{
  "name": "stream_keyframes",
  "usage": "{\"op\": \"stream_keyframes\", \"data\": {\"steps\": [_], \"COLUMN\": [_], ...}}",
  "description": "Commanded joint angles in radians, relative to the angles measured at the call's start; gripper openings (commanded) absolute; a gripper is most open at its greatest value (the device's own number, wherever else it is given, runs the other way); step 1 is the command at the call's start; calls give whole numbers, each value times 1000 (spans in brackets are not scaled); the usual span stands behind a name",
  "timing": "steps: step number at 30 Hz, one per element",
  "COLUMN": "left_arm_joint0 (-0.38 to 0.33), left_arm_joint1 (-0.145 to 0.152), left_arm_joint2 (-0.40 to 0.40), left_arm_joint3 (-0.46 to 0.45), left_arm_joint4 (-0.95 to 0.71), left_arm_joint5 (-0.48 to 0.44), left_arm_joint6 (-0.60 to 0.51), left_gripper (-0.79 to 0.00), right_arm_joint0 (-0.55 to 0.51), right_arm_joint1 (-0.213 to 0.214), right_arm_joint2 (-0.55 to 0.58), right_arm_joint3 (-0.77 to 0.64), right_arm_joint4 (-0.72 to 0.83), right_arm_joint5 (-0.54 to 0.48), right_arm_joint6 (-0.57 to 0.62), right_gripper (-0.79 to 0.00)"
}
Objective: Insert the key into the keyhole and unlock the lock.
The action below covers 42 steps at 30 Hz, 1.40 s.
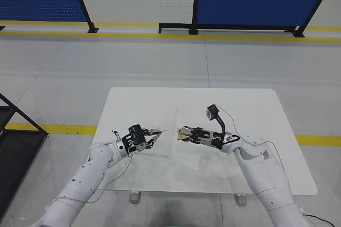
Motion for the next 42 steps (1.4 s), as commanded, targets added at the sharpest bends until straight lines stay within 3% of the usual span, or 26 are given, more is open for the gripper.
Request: {"op": "stream_keyframes", "data": {"steps": [1, 4, 10, 19, 24, 28, 42], "left_arm_joint0": [0, 3, 17, 1, -7, -10, -10], "left_arm_joint1": [0, 0, 8, 32, 43, 50, 53], "left_arm_joint2": [0, 3, 13, 33, 22, 17, 14], "left_arm_joint3": [0, -11, -36, -29, -6, -17, -37], "left_arm_joint4": [0, 6, 154, 572, 664, 703, 738], "left_arm_joint5": [0, 15, 180, 623, 790, 845, 858], "left_arm_joint6": [0, -17, 28, 270, 405, 444, 415], "left_gripper": [-785, -785, -785, -785, -785, -785, -785], "right_arm_joint0": [0, 0, 0, 0, 0, 0, 0], "right_arm_joint1": [0, 0, 0, 0, 0, 0, 0], "right_arm_joint2": [0, 0, 0, 0, 0, 0, 0], "right_arm_joint3": [0, 0, 0, 0, 0, 0, 0], "right_arm_joint4": [0, 0, 0, 0, 0, 0, 0], "right_arm_joint5": [0, 0, 0, 0, 0, 0, 0], "right_arm_joint6": [0, 0, 0, 0, 0, 0, 0], "right_gripper": [-785, -785, -785, -785, -785, -785, -785]}}
